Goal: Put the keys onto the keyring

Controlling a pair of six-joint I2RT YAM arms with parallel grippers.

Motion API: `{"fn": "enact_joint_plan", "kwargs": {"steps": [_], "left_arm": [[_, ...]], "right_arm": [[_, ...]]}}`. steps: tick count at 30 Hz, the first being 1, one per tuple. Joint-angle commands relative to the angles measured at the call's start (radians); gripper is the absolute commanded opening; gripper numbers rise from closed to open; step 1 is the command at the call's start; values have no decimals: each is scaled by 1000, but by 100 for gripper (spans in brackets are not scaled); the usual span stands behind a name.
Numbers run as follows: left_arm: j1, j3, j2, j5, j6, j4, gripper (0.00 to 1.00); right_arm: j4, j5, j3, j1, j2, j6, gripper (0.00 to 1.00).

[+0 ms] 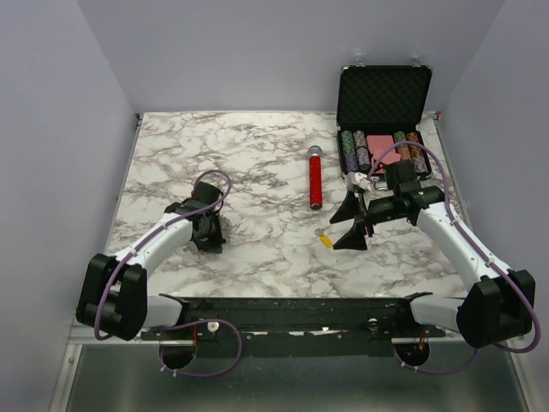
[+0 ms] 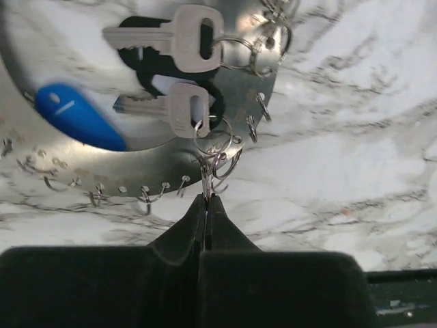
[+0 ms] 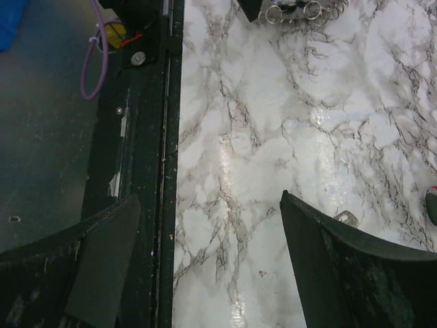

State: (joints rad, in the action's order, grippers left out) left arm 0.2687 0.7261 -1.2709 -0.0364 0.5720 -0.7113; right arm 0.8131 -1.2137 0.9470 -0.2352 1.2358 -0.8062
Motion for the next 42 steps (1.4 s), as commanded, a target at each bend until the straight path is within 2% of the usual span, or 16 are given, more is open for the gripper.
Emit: {"fn": "enact_joint_plan", "kwargs": {"steps": [1,5,8,11,13,17,24,31,37,42], "left_arm": [[137,76,-88,-112,123,71,0],[219,160,-186,-96,158,85,5],[245,208,-199,-73,161,66,23],[250,217,-142,-57,147,36,41],[250,207,-76,-37,137,24,50],[233,148,72,54,114,15,60],[-21,-82,281,36,160,99,54],[-177,-227,429,10,224,150,53],[-215,-260,397,9,207,160,52],[-224,-278,312,-46,203,256,53]], "right_arm": [[14,-32,18,2,-6,-17,91],[14,-27,18,2,-7,-14,92],[14,-24,18,2,-7,-14,92],[14,-24,18,2,-4,-14,92],[14,-26,18,2,-4,-16,92],[14,-30,18,2,-2,-16,92],[11,-27,16,2,2,-16,92],[8,-27,15,4,7,-11,92],[8,-29,16,0,5,-11,92],[11,-29,16,2,5,-14,92]]}}
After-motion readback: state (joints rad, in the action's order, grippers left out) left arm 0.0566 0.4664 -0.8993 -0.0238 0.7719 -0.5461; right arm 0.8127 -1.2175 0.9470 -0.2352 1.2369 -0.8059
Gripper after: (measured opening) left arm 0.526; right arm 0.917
